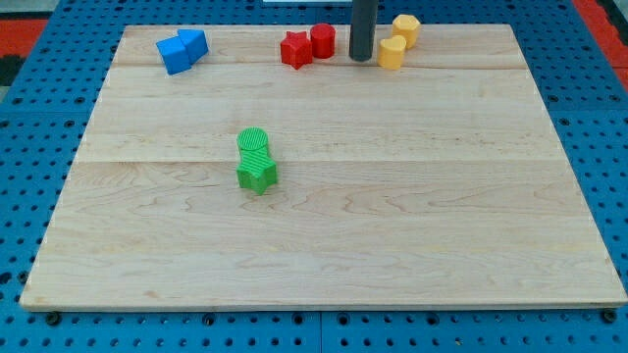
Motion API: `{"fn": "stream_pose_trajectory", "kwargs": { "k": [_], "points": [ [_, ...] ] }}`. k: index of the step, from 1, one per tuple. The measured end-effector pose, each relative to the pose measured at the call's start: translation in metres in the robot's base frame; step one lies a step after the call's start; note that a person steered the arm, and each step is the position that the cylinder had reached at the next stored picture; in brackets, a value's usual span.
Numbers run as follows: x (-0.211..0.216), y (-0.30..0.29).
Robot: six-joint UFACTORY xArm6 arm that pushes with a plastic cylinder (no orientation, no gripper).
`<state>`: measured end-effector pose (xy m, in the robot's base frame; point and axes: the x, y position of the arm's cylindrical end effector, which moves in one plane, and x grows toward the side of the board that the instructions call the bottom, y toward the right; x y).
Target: Push the yellow blocks to the top right side of the board
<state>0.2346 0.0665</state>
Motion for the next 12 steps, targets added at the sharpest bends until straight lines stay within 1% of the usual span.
{"fn": "stream_pose_trajectory", "kwargs": {
  "k": [1,2,4,5,6,7,8,9,10,11,12],
  "points": [
    [-0.022,0.005],
    [-0.042,0.027],
    [-0.042,0.088],
    [-0.042,0.069],
    [-0.043,-0.013],
    [-0.024,-0.054],
    [0.009,-0.052],
    [0.029,-0.046],
    [0.012,-0.012],
    [0.019,0.027],
    [0.026,0.039]
  ]
}}
